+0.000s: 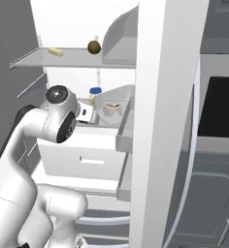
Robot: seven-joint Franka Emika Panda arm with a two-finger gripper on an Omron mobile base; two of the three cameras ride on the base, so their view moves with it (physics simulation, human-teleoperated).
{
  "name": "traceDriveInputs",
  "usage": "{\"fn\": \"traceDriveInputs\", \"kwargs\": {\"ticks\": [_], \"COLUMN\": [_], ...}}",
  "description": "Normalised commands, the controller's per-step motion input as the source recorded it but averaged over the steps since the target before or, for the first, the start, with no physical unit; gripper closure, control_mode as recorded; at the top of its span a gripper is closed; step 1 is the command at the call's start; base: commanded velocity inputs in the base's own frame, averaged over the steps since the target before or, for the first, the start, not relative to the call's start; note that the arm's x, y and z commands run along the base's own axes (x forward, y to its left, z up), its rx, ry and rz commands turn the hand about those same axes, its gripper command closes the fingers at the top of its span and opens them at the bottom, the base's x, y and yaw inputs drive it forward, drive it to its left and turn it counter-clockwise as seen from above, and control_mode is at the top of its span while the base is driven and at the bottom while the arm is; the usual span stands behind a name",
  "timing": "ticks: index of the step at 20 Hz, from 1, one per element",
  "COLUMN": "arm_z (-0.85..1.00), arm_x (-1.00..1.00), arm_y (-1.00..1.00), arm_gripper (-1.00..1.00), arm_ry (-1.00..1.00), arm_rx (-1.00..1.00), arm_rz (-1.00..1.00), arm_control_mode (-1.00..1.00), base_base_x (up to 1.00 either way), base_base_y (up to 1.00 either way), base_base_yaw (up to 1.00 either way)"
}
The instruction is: Place the tupperware on the second highest shelf of the fridge. Make space for the tupperware among the existing items by rearranging them on the shelves if needed. Close the fridge door when finished.
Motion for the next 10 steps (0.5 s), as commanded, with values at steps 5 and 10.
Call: {"fn": "traceDriveInputs", "kwargs": {"ticks": [5, 10], "arm_z": [0.00, 0.00], "arm_x": [0.00, 0.00], "arm_y": [0.00, 0.00], "arm_gripper": [-1.00, -1.00], "arm_ry": [0.00, 0.00], "arm_rx": [0.00, 0.00], "arm_rz": [0.00, 0.00], "arm_control_mode": [1.00, 1.00], "base_base_x": [-0.70, -0.57], "base_base_y": [-0.13, -0.13], "base_base_yaw": [0.18, 0.19]}}
